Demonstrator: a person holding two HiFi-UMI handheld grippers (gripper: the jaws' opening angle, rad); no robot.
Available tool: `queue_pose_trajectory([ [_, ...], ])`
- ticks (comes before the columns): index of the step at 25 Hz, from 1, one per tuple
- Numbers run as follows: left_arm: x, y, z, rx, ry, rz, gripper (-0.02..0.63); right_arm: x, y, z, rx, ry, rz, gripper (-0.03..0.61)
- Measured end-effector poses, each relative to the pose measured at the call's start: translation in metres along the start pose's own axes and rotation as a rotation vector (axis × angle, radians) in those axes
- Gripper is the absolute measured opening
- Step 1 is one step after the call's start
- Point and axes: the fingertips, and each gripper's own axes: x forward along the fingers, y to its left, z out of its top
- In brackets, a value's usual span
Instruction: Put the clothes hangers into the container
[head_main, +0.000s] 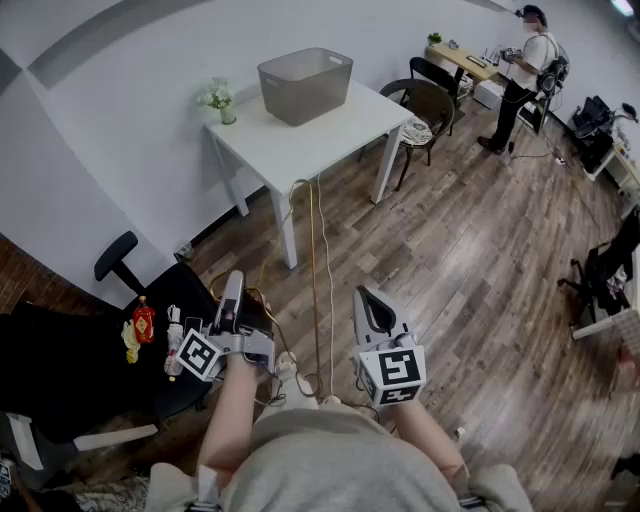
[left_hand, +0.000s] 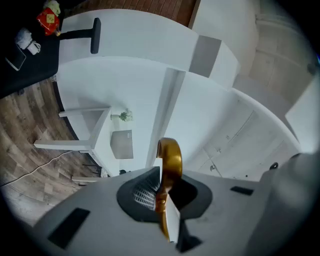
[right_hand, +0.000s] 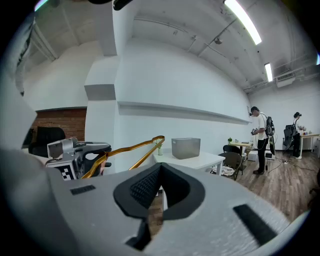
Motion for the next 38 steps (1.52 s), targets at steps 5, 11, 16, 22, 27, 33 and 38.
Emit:
queue_pose_trajectory([
  [5,-0.01,-0.009,-0.003,0.006,0.006,-0.012,0.028,-0.014,0.0,-0.004,0.004,-0.008,-0.01,-0.005],
  [11,-0.022,-0.021,-0.013,-0.009,-0.004,-0.044,0.028,-0.029,0.004,-0.006,-0.01,-0.016,-0.003,-0.005],
  [16,-0.032,-0.016,-0.024,-0.022,-0.004,-0.026,0.028,-0.031,0.008,-0.011,-0.051,0.009,-0.009,-0.003],
  [22,-0.027,-0.017,-0.028,-0.025,-0.004,-0.015,0.028,-0.035,-0.005,-0.008,-0.028,0.007,-0.011,-0.002],
  [27,-0.013,-0.021,-0.03,-0.009,0.007,-0.047,0.028,-0.04,-0.028,-0.015,-0.008,0.02,-0.041,-0.002],
  [33,-0.008,-0.018,-0.028,-0.03,0.0,-0.05,0.028,-0.037,-0.027,-0.012,-0.002,0.014,-0.034,-0.002],
  [38,-0.011,-0.012,-0.026,-0.059,-0.025,-0.035,0.028,-0.037,-0.019,-0.011,0.002,0.011,-0.01,-0.002],
])
